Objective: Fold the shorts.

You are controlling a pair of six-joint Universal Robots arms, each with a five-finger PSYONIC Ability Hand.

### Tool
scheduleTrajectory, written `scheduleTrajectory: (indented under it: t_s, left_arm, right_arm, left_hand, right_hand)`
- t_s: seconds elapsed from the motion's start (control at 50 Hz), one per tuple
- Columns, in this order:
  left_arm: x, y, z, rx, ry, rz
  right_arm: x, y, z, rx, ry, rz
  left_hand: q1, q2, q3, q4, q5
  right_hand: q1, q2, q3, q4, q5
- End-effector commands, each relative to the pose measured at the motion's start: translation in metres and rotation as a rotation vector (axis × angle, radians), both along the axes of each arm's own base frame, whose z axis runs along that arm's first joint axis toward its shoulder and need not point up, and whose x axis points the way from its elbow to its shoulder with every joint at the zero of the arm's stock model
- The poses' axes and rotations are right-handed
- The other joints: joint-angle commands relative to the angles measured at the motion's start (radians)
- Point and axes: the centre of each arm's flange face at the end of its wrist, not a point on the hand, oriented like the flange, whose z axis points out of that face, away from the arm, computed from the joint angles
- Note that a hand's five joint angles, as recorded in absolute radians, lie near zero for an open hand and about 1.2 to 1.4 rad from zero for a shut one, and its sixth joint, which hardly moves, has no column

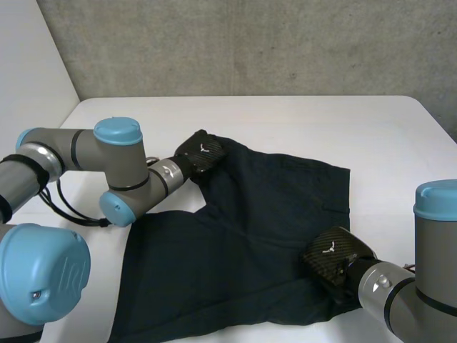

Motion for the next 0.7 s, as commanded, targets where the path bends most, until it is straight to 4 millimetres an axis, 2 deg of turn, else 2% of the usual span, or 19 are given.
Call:
scheduleTrajectory:
  t_s: [0.02, 0.14, 0.18, 0.26, 0.4, 0.5, 0.6, 0.7]
  left_arm:
    - [0.004, -0.008, 0.005, -0.023, -0.003, 0.071]
    - [0.009, -0.003, -0.003, 0.004, -0.036, 0.114]
    - [0.015, 0.000, 0.002, 0.015, -0.050, 0.146]
    - [0.039, 0.000, 0.008, 0.042, -0.082, 0.238]
    - [0.067, 0.019, 0.018, 0.099, -0.118, 0.319]
    - [0.075, 0.031, 0.022, 0.119, -0.134, 0.351]
    - [0.082, 0.043, 0.016, 0.153, -0.159, 0.378]
    - [0.086, 0.041, 0.015, 0.146, -0.178, 0.443]
  right_arm:
    - [-0.001, -0.002, -0.001, 0.002, 0.000, -0.007]
    - [-0.001, -0.003, -0.001, 0.000, 0.001, -0.008]
    - [-0.001, -0.003, -0.002, 0.000, 0.001, -0.008]
    - [-0.001, -0.003, -0.001, 0.000, 0.002, -0.009]
    - [-0.001, -0.002, -0.002, 0.001, 0.002, -0.006]
    - [0.000, -0.001, -0.002, 0.002, 0.003, -0.004]
    - [-0.001, 0.000, -0.002, 0.005, 0.003, -0.004]
    - [-0.001, 0.000, -0.002, 0.006, 0.003, -0.004]
  left_hand:
    - [0.410, 0.454, 0.459, 0.456, 0.465]
    - [0.410, 0.454, 0.459, 0.456, 0.465]
    - [0.410, 0.454, 0.459, 0.456, 0.465]
    - [0.410, 0.454, 0.459, 0.456, 0.465]
    - [0.410, 0.454, 0.459, 0.456, 0.465]
    - [0.410, 0.454, 0.459, 0.456, 0.465]
    - [0.402, 0.446, 0.450, 0.447, 0.457]
    - [0.396, 0.440, 0.444, 0.441, 0.451]
  right_hand:
    - [0.407, 0.213, 0.187, 0.204, 0.230]
    - [0.407, 0.213, 0.187, 0.204, 0.230]
    - [0.407, 0.213, 0.187, 0.204, 0.230]
    - [0.407, 0.213, 0.187, 0.204, 0.230]
    - [0.407, 0.213, 0.187, 0.204, 0.230]
    - [0.407, 0.213, 0.187, 0.204, 0.230]
    - [0.407, 0.213, 0.187, 0.204, 0.230]
    - [0.407, 0.213, 0.187, 0.204, 0.230]
